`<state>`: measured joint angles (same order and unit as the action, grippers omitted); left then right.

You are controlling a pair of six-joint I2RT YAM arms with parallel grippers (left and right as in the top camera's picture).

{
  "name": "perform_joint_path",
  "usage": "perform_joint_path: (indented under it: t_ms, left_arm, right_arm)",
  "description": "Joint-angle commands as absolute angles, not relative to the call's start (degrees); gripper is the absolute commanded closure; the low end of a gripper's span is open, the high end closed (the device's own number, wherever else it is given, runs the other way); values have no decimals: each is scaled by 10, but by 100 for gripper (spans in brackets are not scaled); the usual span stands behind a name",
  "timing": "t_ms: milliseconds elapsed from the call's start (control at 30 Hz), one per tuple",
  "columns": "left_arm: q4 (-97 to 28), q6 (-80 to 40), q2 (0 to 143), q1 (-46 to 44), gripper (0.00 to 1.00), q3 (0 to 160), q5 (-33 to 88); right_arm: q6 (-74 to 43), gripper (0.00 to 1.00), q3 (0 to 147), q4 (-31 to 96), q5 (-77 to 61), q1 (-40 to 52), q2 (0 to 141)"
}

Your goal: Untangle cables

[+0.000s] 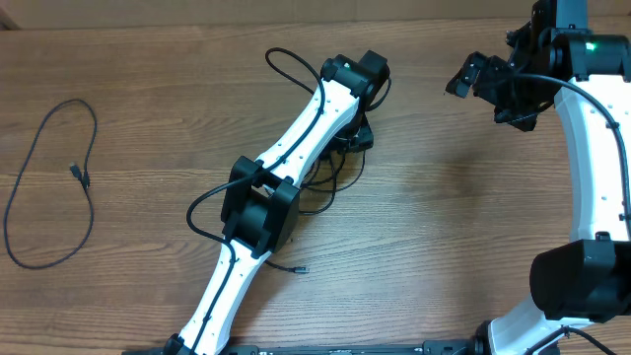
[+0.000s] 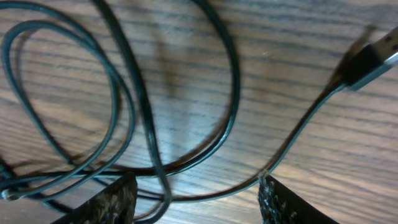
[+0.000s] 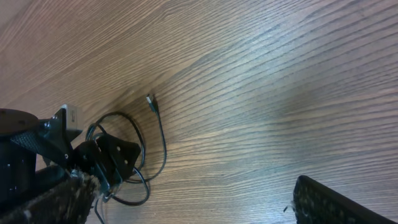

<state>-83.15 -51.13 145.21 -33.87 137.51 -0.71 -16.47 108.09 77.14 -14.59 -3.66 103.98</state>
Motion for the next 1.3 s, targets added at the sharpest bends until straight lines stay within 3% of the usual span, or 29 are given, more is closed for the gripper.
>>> perform_joint_path:
  t_ms: [0, 267, 467, 700, 800, 833, 1033, 1267]
  left_arm:
    - [-863, -523, 1448, -340, 38, 1378, -46]
    - [-854, -522, 1452, -363, 42, 1370, -82]
    - [-843, -501, 1455, -361, 66, 1341, -103]
    - [-832, -493, 1470, -361, 67, 1306, -105]
    - [-829, -492, 1470, -360, 85, 1290, -105]
    - [-827, -480, 1470, -360, 95, 1289, -105]
    - [-815, -351, 1454, -351, 96, 1355, -26]
    - [-851, -206, 1304, -316, 95, 1536, 43]
  right_arm:
    - [-159, 0, 1091, 768, -139, -36, 1018]
    - [-160, 0, 1091, 771, -131, -36, 1018]
    - [-155, 0, 1091, 775, -129, -36, 1018]
    - [-147, 0, 1091, 785, -124, -36, 1018]
    - [-147, 0, 1091, 786, -124, -36, 1018]
    - [-147, 0, 1091, 785, -124, -36, 1018]
    - [-147, 0, 1091, 788, -117, -36, 1018]
    - [-147, 0, 1091, 796, -121, -36, 1018]
